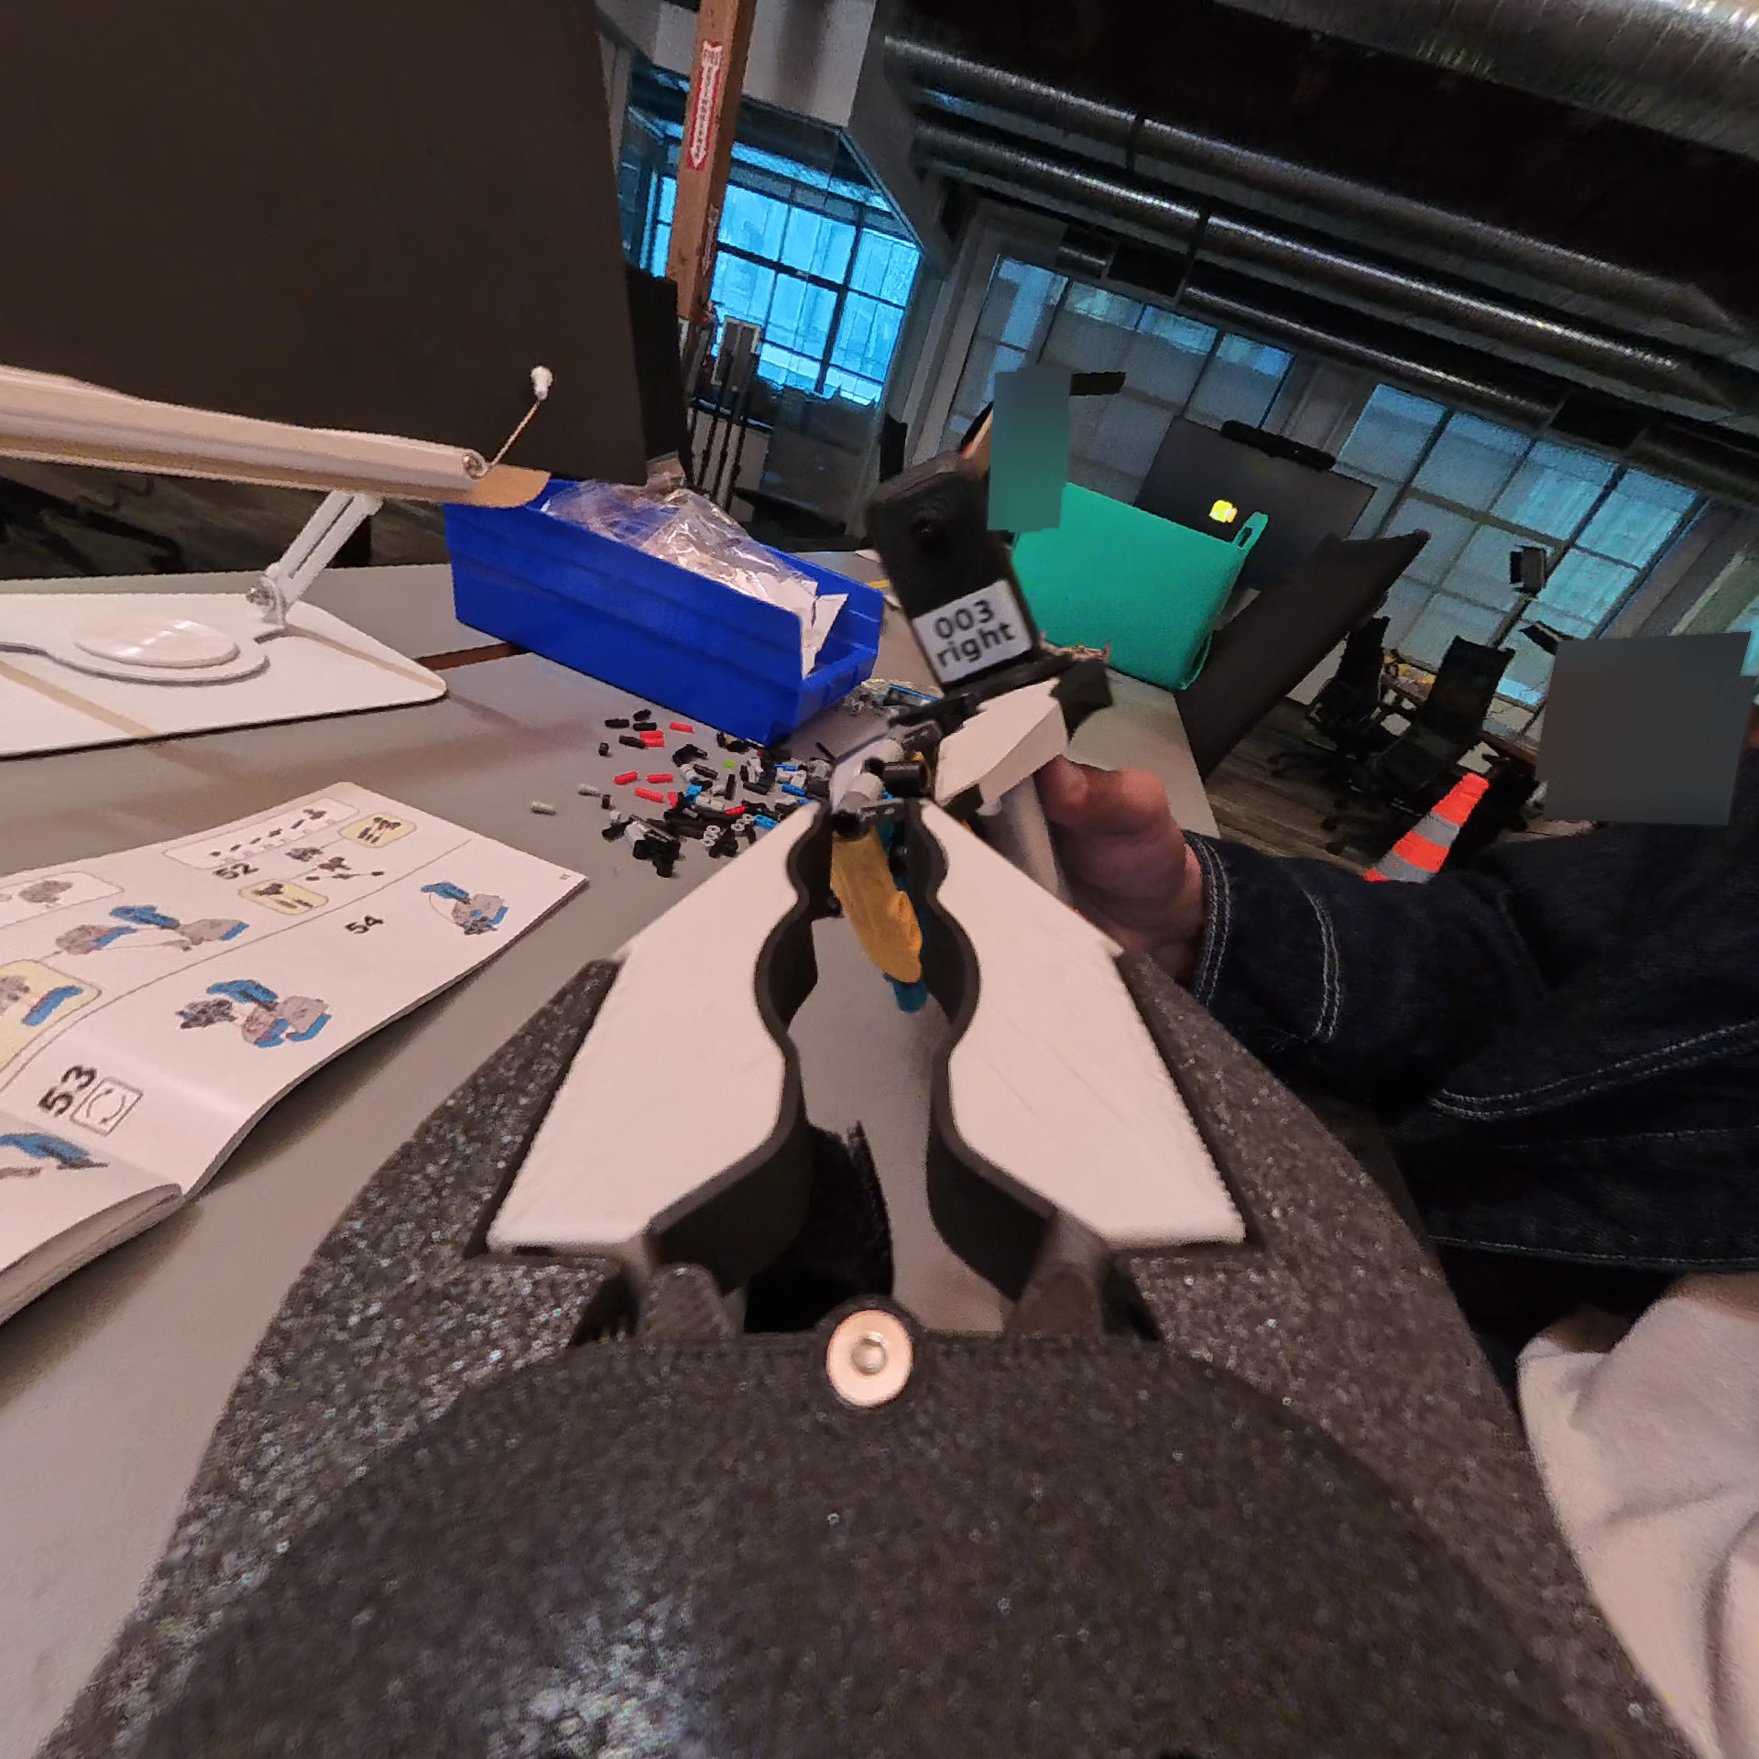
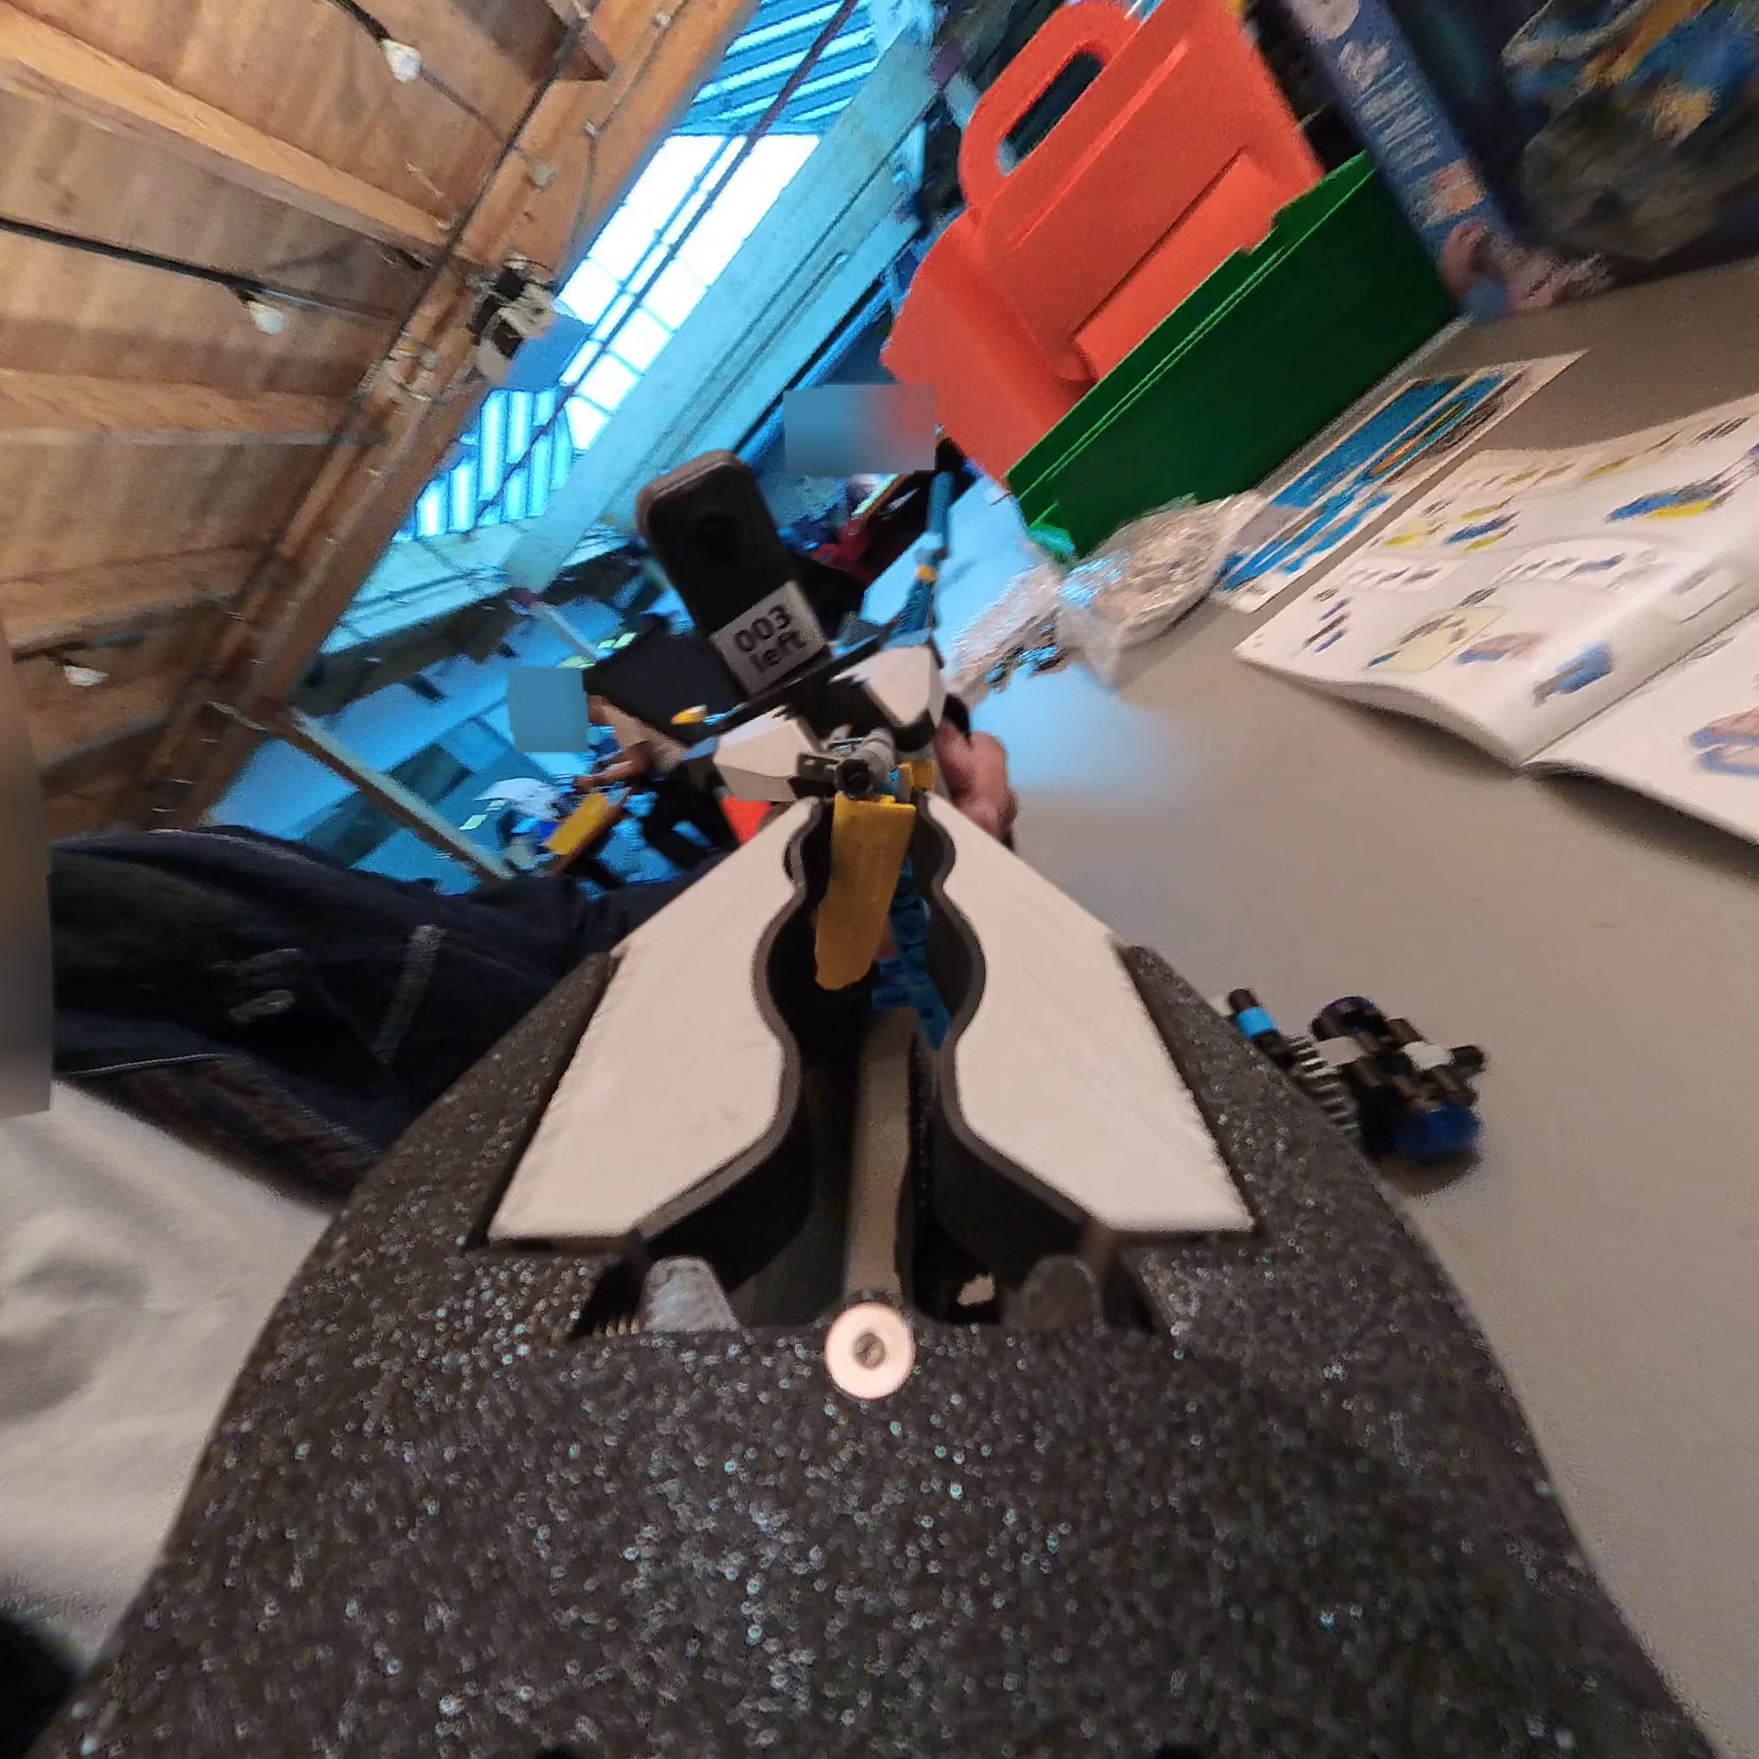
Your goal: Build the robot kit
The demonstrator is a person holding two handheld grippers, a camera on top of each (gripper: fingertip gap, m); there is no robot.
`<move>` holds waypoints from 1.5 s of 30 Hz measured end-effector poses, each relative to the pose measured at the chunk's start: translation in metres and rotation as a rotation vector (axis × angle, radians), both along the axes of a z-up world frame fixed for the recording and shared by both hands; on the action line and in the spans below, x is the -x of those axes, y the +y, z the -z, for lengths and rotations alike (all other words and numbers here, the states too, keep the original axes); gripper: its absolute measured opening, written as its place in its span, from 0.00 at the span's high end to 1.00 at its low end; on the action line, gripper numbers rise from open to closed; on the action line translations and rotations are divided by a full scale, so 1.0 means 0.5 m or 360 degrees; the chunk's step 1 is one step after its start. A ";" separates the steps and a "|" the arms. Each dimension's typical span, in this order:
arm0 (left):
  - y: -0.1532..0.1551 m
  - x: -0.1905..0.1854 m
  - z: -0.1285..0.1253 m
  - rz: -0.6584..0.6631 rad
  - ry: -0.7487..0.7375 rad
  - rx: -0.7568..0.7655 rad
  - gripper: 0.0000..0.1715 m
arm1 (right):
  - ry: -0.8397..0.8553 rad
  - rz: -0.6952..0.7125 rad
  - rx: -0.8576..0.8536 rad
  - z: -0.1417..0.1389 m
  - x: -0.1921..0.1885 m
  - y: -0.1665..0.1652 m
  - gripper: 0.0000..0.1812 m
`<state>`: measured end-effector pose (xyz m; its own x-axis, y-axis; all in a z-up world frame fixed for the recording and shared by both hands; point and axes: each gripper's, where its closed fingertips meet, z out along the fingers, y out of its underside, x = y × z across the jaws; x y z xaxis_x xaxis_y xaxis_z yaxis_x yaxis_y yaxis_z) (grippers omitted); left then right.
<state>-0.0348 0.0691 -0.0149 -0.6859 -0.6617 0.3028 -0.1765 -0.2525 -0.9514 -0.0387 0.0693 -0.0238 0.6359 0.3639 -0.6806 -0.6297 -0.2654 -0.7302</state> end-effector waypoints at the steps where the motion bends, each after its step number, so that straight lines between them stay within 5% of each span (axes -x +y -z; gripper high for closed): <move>1: -0.003 0.004 -0.004 0.0025 -0.0016 -0.0007 0.91 | 0.0073 -0.0049 -0.0011 -0.003 0.003 -0.003 0.91; 6: 0.004 0.013 -0.020 0.0066 -0.0034 0.0033 0.80 | 0.0081 -0.0038 0.0008 0.002 -0.006 -0.005 0.91; 12: -0.032 0.019 0.021 0.0214 0.0099 -0.0057 0.80 | 0.0042 -0.0079 -0.0079 -0.018 0.013 -0.007 0.91; 19: -0.015 0.019 -0.002 0.0199 0.0067 0.0069 0.83 | -0.0053 -0.0068 -0.0061 -0.010 0.015 -0.007 0.91; 21: -0.014 0.022 -0.003 0.0220 0.0069 0.0079 0.91 | -0.0058 -0.0101 -0.0086 -0.017 0.024 -0.010 0.90; 28: -0.016 0.034 -0.015 0.0240 -0.0002 0.0048 0.91 | -0.0159 -0.0098 -0.0198 -0.043 0.023 -0.027 0.85; 37: -0.015 0.031 -0.013 0.0223 -0.0004 0.0065 0.92 | -0.0202 -0.0079 -0.0096 -0.019 0.015 -0.025 0.91; 45: -0.034 0.057 -0.023 0.0488 0.0107 0.0300 0.92 | -0.0340 -0.0181 -0.0187 -0.036 0.043 -0.045 0.92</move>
